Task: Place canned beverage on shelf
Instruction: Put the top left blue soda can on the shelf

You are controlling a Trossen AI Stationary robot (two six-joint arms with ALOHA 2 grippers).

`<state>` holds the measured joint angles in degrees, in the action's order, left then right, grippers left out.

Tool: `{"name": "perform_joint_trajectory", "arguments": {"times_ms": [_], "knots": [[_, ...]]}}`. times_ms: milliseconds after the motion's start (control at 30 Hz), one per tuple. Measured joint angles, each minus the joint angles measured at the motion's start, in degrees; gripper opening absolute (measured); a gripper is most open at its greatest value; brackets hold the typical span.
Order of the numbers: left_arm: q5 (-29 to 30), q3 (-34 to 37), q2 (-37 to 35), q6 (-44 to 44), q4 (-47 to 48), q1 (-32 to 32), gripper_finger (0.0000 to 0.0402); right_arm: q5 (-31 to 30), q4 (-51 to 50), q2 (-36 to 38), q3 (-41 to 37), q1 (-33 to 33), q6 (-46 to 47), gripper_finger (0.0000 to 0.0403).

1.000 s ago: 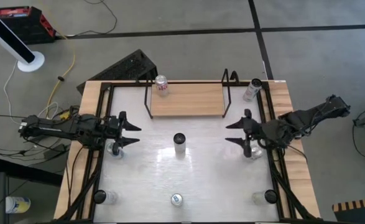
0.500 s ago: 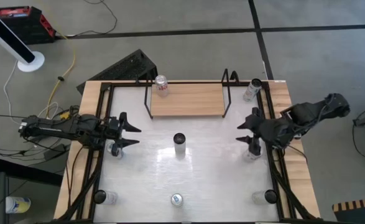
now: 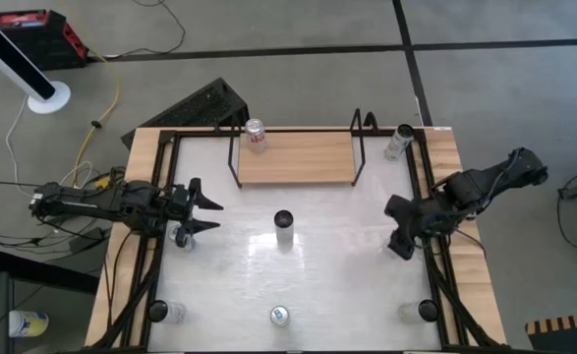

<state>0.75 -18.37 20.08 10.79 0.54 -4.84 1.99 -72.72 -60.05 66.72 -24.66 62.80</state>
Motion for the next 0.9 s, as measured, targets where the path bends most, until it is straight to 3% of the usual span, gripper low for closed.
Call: {"name": "perform_joint_trajectory", "arguments": {"times_ms": [633, 900], "knots": [[-0.06, 0.0, 0.01, 1.56, 0.0, 0.0, 0.0219, -4.2, -7.2, -0.27, 0.0, -2.87, 4.83, 0.0255], [-0.37, -0.02, 0.0, 1.53, 0.02, 0.0, 0.0219, -4.96, -7.14, -0.27, -0.02, -2.87, -1.7, 0.0255]]}}
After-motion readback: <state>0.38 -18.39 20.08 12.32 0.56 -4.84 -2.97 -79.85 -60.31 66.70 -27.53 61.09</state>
